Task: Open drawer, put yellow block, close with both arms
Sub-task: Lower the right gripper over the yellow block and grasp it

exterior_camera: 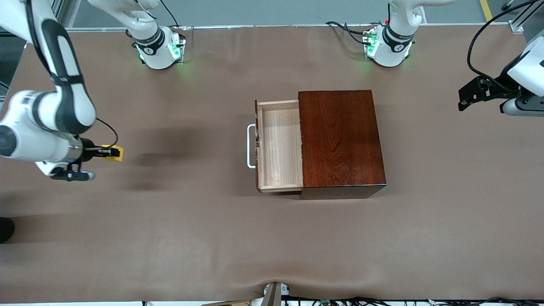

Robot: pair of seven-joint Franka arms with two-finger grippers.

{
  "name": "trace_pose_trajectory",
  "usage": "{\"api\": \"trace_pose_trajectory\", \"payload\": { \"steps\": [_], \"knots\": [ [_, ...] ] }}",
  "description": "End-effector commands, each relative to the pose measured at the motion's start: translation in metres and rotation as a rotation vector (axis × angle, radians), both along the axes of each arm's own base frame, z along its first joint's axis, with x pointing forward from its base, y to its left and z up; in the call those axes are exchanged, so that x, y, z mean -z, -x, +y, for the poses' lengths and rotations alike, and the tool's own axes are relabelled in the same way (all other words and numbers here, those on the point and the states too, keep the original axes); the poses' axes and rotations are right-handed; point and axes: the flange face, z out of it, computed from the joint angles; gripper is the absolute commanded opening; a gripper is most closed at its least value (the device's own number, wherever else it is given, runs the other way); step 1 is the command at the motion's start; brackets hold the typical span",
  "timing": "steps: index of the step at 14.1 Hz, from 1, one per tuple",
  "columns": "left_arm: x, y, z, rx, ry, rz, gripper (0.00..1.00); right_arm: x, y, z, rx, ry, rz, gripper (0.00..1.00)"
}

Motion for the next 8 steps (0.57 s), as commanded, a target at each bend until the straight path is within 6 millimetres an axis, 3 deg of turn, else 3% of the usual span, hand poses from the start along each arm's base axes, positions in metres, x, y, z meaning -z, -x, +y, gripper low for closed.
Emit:
{"api": "trace_pose_trajectory", "payload": {
  "steps": [1,4,8],
  "knots": [
    [-0.003,0.005,0.013,-0.024,0.006,0.0,1.0,-0.064,-0.016,0.008,0.037,0.002,0.018,0.0],
    [-0.005,0.004,0.011,-0.021,0.006,-0.003,1.0,-0.123,-0.021,0.006,0.038,0.001,0.026,0.0],
    [-0.002,0.003,0.008,-0.014,0.007,-0.001,1.0,-0.176,-0.01,0.012,0.066,0.007,0.024,0.0]
  ]
}}
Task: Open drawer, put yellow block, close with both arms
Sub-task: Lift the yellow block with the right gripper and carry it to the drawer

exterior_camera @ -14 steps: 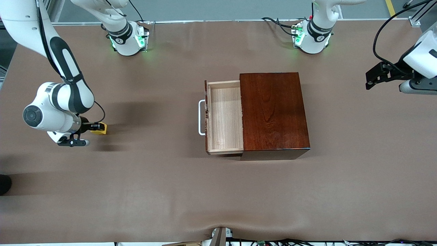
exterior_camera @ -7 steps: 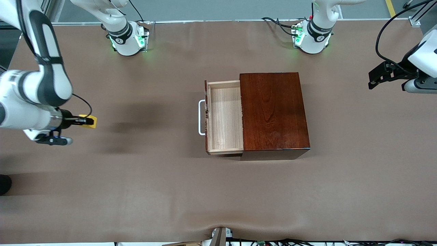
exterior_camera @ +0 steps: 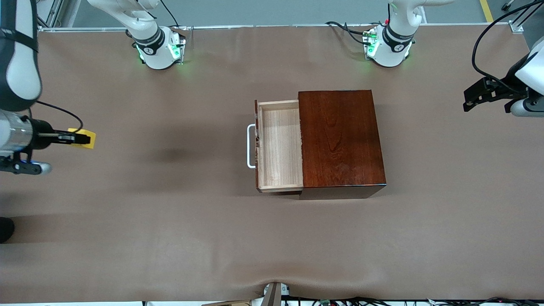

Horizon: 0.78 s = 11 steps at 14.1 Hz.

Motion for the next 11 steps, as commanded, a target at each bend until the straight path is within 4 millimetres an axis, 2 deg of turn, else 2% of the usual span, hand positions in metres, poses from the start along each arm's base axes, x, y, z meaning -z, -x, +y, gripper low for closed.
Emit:
{"api": "trace_pose_trajectory", "payload": {
  "steps": [1,8,11],
  "knots": [
    [-0.003,0.004,-0.002,0.005,0.01,-0.003,1.0,-0.034,0.01,0.007,0.049,0.006,-0.009,0.0],
    [-0.005,0.002,-0.003,0.006,0.018,-0.012,1.0,-0.024,0.009,0.072,0.243,-0.004,0.046,0.0],
    [-0.005,0.002,-0.002,0.004,0.018,-0.013,1.0,-0.018,0.009,0.09,0.287,-0.006,0.07,0.0]
  ]
}}
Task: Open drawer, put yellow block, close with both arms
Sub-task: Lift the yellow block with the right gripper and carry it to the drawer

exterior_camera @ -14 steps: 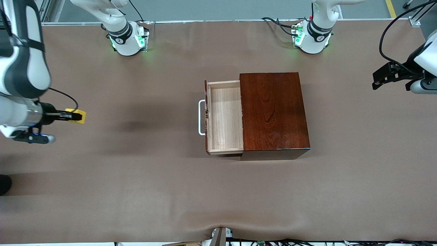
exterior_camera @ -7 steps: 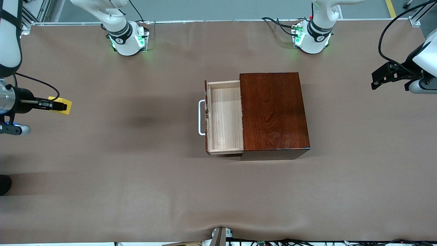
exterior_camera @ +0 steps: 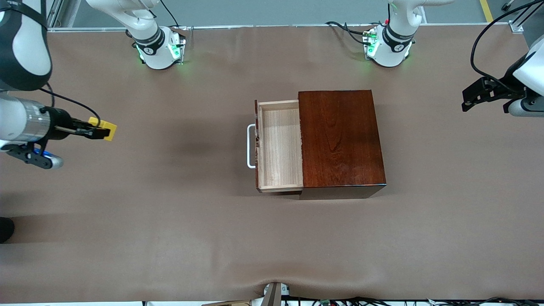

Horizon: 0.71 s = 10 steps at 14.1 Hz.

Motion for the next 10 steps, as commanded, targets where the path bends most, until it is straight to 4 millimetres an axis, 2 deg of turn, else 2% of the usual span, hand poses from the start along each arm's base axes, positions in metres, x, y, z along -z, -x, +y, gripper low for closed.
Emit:
{"api": "trace_pose_trajectory", "payload": {
  "steps": [1,5,6,9,10],
  "knots": [
    [-0.005,0.001,0.0,0.0,0.02,-0.015,1.0,0.001,0.003,0.017,0.069,-0.006,0.022,0.0],
    [-0.005,0.001,-0.001,0.002,0.023,-0.021,1.0,0.006,0.009,0.067,0.135,0.045,0.051,0.0],
    [-0.005,0.0,-0.001,0.002,0.024,-0.021,1.0,0.008,0.009,0.071,0.156,0.054,0.052,0.0],
    [-0.004,-0.001,-0.001,0.003,0.024,-0.027,1.0,0.012,0.012,0.103,0.209,0.076,0.06,0.0],
    [-0.004,-0.001,0.0,0.003,0.024,-0.027,1.0,0.012,0.016,0.122,0.235,0.093,0.057,0.0]
  ]
}}
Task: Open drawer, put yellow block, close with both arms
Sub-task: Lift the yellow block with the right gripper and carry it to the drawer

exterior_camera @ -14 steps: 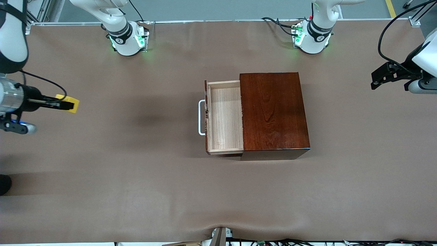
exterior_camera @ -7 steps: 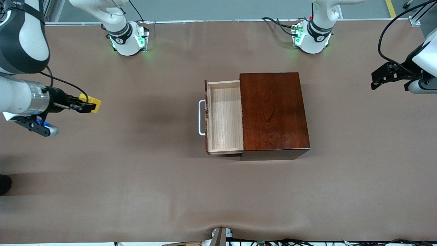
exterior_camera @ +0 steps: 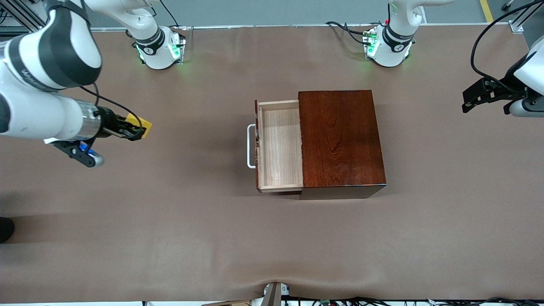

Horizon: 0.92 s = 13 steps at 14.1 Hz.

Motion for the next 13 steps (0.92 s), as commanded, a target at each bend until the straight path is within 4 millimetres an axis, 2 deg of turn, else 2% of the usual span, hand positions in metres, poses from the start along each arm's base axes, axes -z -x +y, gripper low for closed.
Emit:
{"api": "trace_pose_trajectory", "payload": {
  "steps": [1,6,10,13],
  "knots": [
    [-0.005,0.001,0.0,0.004,0.021,-0.014,1.0,-0.002,0.008,0.041,0.082,0.026,-0.004,0.0],
    [-0.003,0.001,0.001,0.012,0.021,-0.013,1.0,0.006,0.02,0.115,0.222,0.071,-0.02,0.0],
    [-0.005,0.0,0.003,0.022,0.013,-0.016,1.0,0.024,0.029,0.181,0.367,0.081,-0.039,0.0],
    [-0.005,0.001,0.006,0.016,0.014,-0.015,1.0,0.04,0.038,0.221,0.444,0.102,-0.054,0.0]
  ]
}}
